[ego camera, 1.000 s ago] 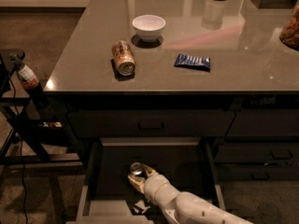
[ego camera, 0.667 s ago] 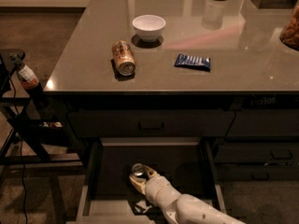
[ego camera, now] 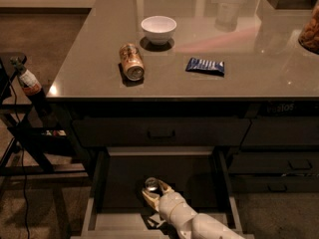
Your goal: Place redbull can into middle drawer
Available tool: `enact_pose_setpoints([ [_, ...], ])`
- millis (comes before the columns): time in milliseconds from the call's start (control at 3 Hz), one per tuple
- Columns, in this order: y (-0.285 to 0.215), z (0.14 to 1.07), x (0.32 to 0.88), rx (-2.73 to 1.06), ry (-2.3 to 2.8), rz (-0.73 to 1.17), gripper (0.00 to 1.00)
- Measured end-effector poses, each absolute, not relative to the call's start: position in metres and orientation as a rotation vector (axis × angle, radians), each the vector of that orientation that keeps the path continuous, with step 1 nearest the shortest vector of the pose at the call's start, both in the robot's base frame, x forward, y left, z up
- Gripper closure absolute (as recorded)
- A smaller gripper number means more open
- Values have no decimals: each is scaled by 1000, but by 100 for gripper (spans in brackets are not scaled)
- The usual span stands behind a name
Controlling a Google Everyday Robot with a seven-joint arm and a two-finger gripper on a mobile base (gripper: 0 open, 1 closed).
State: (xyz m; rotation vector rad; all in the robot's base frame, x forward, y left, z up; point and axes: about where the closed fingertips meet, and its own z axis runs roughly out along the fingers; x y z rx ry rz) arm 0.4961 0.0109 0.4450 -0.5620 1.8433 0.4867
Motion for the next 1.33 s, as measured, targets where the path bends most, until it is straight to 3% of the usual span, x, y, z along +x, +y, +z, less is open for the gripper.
enact_pose_setpoints([
  [1333, 11, 445, 496, -562, 1843, 487, 11],
])
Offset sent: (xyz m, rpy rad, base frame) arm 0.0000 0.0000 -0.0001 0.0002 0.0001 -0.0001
